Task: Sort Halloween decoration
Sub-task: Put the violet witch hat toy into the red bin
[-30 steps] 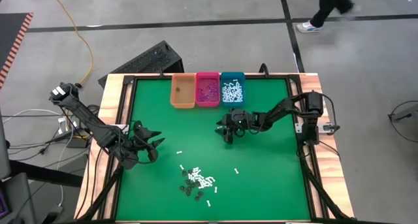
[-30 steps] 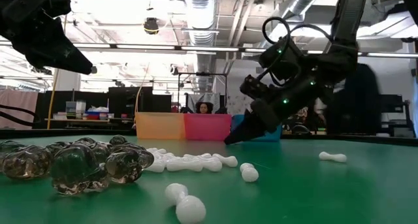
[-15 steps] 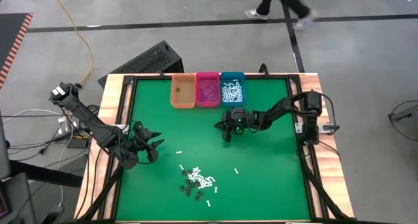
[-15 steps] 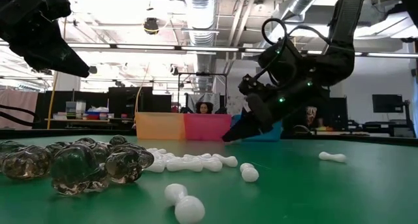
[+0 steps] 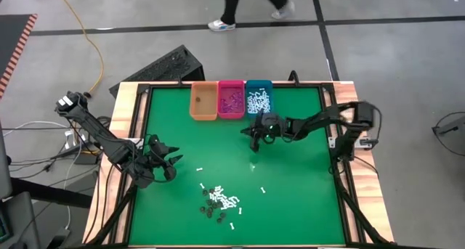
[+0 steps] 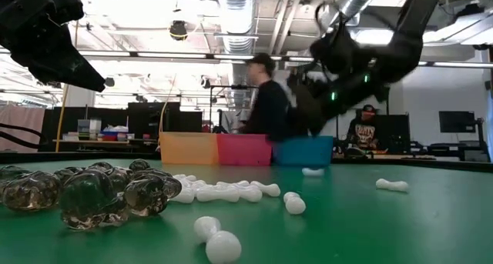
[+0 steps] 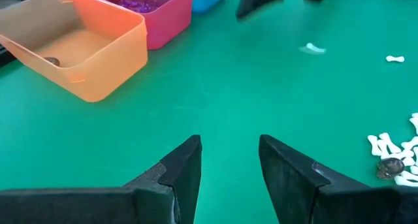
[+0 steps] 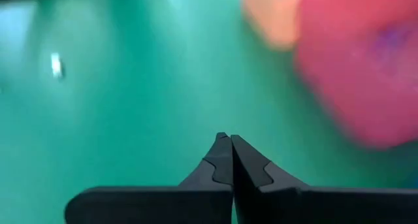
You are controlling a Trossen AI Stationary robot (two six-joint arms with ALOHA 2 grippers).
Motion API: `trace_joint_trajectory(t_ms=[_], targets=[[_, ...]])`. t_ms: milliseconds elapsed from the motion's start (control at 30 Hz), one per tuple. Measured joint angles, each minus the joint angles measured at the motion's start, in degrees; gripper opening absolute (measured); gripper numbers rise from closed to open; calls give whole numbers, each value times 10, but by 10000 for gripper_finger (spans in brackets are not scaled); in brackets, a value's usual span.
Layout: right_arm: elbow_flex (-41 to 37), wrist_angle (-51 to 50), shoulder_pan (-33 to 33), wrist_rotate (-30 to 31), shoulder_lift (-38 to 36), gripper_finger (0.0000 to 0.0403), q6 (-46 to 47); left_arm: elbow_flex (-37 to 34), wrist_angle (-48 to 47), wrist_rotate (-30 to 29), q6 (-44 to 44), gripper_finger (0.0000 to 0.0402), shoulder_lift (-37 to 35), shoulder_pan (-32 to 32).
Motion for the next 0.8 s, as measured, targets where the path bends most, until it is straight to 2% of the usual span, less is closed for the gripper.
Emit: trace_joint_trajectory(t_ms=[200, 300, 400, 500, 600, 700, 800], targets=[[1, -97, -24, 5, -114, 23, -13, 0, 0, 0, 0, 144, 0, 0], [2, -180, -17, -2, -171, 54, 22, 0, 0, 3, 0, 144, 0, 0], [-2, -282, 22, -39, -212, 82, 84, 0, 0, 17, 0, 144, 0, 0], [-17, -337, 109, -42, -240, 85, 169, 0, -6, 23, 0, 144, 0, 0], [-33, -366, 229, -16, -246, 77, 292, 0, -11, 24, 0, 144, 0, 0], [-37, -361, 362, 38, -245, 72, 441, 0, -13, 21, 0, 144, 0, 0], [-32, -355, 489, 130, -244, 71, 595, 0, -13, 15, 0, 144, 0, 0]])
